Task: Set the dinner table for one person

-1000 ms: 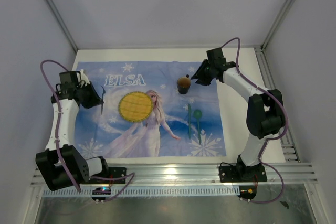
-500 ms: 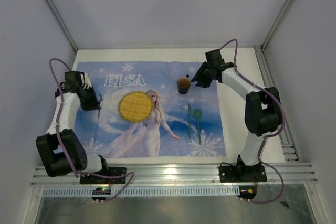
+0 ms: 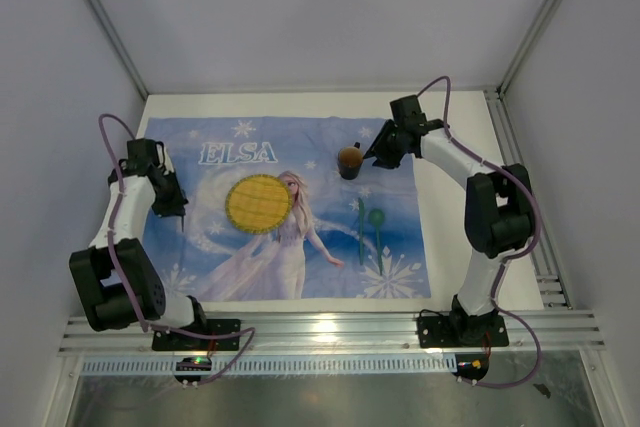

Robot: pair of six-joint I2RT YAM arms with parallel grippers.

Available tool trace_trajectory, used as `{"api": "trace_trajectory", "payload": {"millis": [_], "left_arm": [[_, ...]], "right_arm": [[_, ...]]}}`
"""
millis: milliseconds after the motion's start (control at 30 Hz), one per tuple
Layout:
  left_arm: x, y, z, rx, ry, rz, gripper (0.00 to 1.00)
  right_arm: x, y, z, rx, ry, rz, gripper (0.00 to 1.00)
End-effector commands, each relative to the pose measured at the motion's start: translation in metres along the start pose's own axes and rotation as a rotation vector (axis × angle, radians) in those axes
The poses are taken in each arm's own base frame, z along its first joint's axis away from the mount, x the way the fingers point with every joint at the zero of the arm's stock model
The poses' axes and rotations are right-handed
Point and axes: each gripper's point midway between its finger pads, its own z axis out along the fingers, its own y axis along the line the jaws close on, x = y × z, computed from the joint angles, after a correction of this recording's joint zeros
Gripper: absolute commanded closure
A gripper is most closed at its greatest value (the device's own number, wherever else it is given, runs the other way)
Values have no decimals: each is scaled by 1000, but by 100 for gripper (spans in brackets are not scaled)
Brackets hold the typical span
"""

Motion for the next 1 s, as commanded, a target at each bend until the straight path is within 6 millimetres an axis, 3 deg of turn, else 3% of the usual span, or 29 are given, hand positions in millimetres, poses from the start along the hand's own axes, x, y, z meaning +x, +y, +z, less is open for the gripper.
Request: {"api": "trace_trajectory", "payload": {"millis": [0, 367, 733, 967], "left_arm": [[-8, 9, 2, -44, 4, 27, 100], [-6, 26, 24, -173, 48, 103, 100], [-38, 25, 15, -190, -108, 160, 100], [-32, 24, 26, -201, -99, 193, 100]], "right_arm": [[-5, 4, 4, -14, -8, -14, 59], [-7, 1, 10, 4, -4, -28, 60], [-11, -2, 15, 36, -11, -31, 60], [-8, -3, 20, 33, -4, -12, 60]]}}
